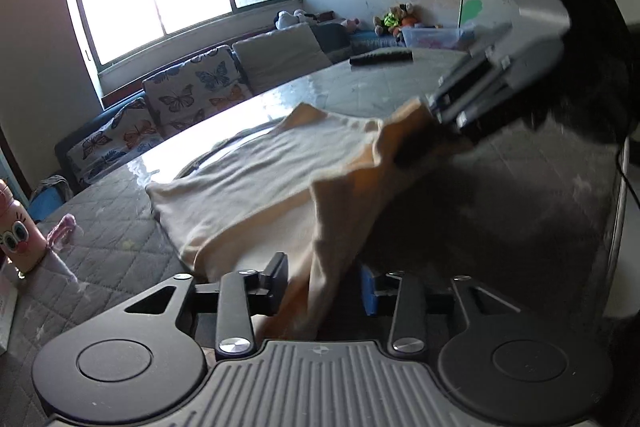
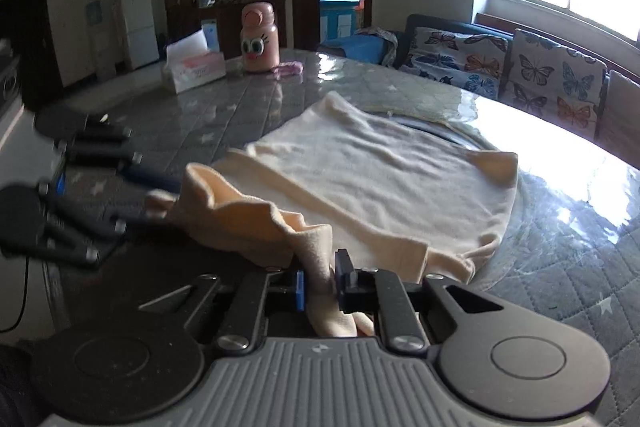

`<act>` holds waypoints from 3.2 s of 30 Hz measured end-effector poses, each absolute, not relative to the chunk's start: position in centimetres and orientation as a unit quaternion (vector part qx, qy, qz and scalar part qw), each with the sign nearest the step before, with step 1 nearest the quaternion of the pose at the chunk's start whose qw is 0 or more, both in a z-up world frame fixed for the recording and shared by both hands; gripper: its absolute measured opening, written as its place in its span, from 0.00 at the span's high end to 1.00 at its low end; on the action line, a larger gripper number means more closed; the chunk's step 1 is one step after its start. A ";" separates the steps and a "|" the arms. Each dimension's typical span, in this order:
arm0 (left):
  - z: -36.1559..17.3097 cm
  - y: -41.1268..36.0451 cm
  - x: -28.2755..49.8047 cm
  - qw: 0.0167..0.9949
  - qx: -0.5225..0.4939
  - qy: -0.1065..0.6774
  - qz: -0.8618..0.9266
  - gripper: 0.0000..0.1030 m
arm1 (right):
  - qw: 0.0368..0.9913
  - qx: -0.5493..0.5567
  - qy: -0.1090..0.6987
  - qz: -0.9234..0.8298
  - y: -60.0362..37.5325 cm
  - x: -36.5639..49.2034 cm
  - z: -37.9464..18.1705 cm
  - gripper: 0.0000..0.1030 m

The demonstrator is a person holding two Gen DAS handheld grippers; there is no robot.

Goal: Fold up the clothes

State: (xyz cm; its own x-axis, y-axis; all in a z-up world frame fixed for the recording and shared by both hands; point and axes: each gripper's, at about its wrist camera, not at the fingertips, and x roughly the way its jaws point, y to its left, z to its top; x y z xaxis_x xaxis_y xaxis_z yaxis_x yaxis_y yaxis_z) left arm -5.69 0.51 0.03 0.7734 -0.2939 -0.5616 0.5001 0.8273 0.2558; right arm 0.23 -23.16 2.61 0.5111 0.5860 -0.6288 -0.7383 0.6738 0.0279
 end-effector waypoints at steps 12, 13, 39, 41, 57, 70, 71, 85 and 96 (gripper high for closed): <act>0.4 1.8 -6.2 0.926 0.214 0.241 -0.195 0.94 | 0.876 -0.092 0.286 0.377 -23.6 -0.7 3.7 0.91; 0.8 1.9 -6.6 0.927 0.214 0.237 -0.197 0.94 | 0.877 -0.090 0.282 0.379 -23.8 -1.1 4.0 0.91; 6.6 4.7 -6.6 0.939 0.170 0.236 -0.184 0.94 | 0.854 -0.106 0.269 0.432 -22.8 -0.8 9.6 0.91; 6.1 4.7 -3.6 0.937 0.173 0.246 -0.176 0.94 | 0.854 -0.109 0.272 0.430 -22.3 0.4 9.8 0.91; 0.9 6.4 6.6 0.937 0.128 0.313 -0.087 0.74 | 0.884 -0.063 0.346 0.308 -21.4 10.1 2.3 0.75; 3.4 8.9 3.8 0.955 0.078 0.287 -0.022 0.67 | 0.890 -0.003 0.373 0.263 -25.0 9.7 -0.3 0.75; 3.5 8.6 3.5 0.954 0.080 0.286 -0.029 0.67 | 0.891 -0.004 0.372 0.261 -24.7 9.7 -0.4 0.75; 2.7 5.7 4.5 0.940 0.084 0.316 -0.099 0.71 | 0.906 -0.037 0.365 0.211 -24.7 7.8 0.4 0.88; 1.9 3.2 8.3 0.930 0.084 0.336 -0.123 0.76 | 0.883 -0.050 0.356 0.303 -18.7 9.6 1.9 0.84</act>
